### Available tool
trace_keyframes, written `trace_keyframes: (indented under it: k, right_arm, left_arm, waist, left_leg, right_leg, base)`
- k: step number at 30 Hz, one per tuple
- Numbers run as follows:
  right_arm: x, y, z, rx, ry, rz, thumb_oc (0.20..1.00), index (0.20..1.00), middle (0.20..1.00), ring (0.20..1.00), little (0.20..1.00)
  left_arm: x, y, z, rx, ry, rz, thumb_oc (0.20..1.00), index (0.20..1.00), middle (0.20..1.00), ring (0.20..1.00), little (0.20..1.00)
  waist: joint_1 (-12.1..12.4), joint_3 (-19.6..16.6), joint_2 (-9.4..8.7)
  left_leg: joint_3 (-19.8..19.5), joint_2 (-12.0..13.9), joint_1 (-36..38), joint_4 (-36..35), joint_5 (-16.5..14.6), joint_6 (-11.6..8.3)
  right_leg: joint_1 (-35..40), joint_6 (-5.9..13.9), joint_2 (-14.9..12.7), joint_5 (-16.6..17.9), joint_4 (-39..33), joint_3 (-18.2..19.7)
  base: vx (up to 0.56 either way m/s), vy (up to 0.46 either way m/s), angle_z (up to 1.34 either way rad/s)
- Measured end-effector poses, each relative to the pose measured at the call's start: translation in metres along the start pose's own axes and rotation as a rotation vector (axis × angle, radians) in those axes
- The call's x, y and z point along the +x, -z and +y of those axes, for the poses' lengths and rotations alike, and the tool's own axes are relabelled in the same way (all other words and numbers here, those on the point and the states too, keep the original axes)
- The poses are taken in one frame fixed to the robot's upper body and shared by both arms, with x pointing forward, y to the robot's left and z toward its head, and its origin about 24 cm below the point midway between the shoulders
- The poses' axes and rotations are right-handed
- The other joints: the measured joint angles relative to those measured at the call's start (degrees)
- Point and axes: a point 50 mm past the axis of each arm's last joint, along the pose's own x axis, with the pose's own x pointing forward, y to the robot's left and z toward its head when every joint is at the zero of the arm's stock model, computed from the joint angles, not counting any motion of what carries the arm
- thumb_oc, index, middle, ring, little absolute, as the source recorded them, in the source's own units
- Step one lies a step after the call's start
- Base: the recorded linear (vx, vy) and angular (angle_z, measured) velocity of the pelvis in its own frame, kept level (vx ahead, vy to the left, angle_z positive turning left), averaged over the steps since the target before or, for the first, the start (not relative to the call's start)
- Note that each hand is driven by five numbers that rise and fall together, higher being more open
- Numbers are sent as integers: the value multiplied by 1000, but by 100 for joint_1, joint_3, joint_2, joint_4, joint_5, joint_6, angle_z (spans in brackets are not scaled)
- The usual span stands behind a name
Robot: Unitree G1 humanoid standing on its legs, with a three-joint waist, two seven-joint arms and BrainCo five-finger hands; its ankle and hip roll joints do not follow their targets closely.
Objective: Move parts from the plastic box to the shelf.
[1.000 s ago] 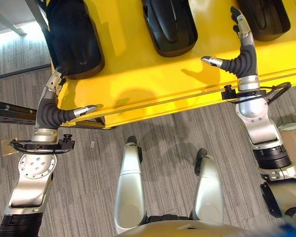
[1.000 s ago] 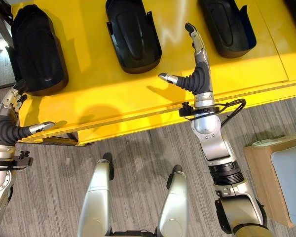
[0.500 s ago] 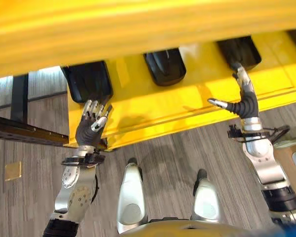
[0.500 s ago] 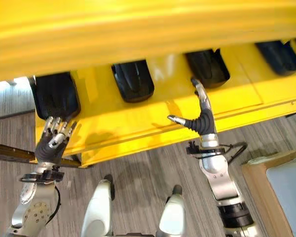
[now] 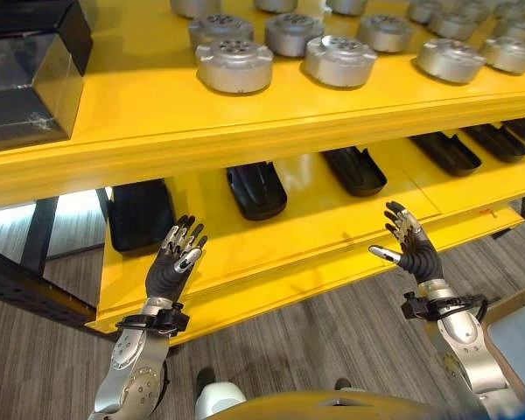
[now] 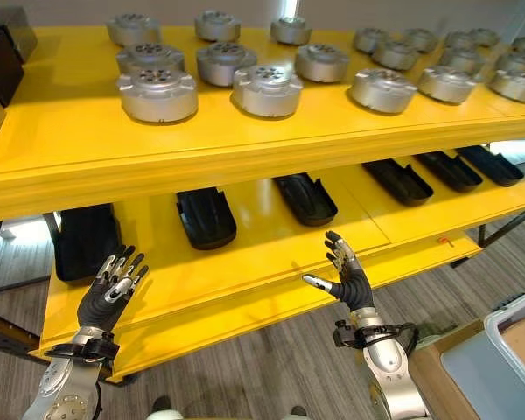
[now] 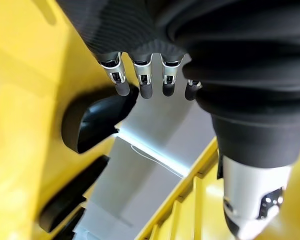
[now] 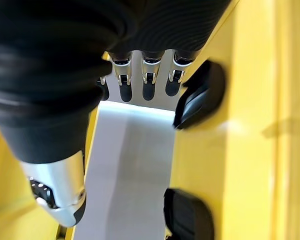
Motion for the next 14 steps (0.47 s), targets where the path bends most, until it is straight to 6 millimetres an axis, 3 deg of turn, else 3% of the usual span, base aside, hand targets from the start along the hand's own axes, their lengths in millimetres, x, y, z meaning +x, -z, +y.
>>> trace_keyframes:
  k: [1, 6, 14]
  right_arm:
    - [-1, 5, 4, 8, -14, 23, 1000, 1000, 1000, 1000, 1000]
    - [-10, 20, 13, 39, -39, 94, 1000, 1000, 1000, 1000, 1000]
    - [-8, 26, 19, 96, -33, 126, 1000, 1000, 1000, 1000, 1000]
  left_arm:
    - [1, 6, -1, -5, -14, 8, 1000, 1000, 1000, 1000, 1000]
    - [-5, 18, 5, -5, -78, 38, 1000, 1000, 1000, 1000, 1000]
    - [-8, 20, 11, 5, -154, 34, 1000, 1000, 1000, 1000, 1000]
  waist:
    - [-58, -69, 35]
    - [-30, -118, 18]
    - [-8, -241, 32]
  left_leg:
    - [71, 34, 124, -273, 147, -25]
    - [182, 81, 153, -276, 159, -43]
    - [317, 81, 325, -277, 138, -34]
  right_leg:
    - [23, 12, 41, 49, -96, -2]
    - [-31, 28, 83, 101, -97, 99]
    - [38, 45, 74, 127, -97, 214]
  base:
    - [-1, 26, -11]
    - [-11, 24, -10]
    - [18, 20, -8]
